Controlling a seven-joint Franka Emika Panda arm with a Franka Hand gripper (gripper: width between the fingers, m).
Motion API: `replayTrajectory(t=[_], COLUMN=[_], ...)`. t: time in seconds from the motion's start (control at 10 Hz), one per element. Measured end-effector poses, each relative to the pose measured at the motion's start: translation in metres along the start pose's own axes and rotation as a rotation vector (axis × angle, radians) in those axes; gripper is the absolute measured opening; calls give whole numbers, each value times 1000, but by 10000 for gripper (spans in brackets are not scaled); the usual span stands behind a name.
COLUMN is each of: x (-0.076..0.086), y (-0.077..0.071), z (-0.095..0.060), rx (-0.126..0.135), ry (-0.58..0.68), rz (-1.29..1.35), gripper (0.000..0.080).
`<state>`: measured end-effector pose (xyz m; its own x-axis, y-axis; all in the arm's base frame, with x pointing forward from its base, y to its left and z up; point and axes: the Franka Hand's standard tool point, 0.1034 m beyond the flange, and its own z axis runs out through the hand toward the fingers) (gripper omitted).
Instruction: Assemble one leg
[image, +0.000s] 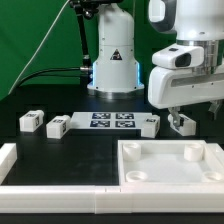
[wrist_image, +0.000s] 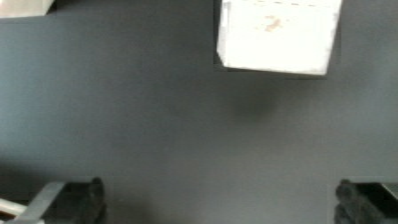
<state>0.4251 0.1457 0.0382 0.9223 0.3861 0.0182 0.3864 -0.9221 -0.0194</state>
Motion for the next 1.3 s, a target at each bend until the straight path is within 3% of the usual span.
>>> replayTrajectory(t=[0.1, 0.3, 0.6, 0.7, 0.9, 1.0, 1.3], x=[-9, -7, -36, -47, -45, -56, -59], y=[0, 2, -10, -12, -17, -20, -15], z=[1, 3, 18, 18, 19, 14, 21], rx=[-1, -1, -26, -28, -29, -30, -24], ry=[-116, -278, -548, -683, -824, -954, -981], rz=[-2, 11, 10, 8, -3, -11, -9], gripper=[649, 649, 649, 649, 649, 649, 649])
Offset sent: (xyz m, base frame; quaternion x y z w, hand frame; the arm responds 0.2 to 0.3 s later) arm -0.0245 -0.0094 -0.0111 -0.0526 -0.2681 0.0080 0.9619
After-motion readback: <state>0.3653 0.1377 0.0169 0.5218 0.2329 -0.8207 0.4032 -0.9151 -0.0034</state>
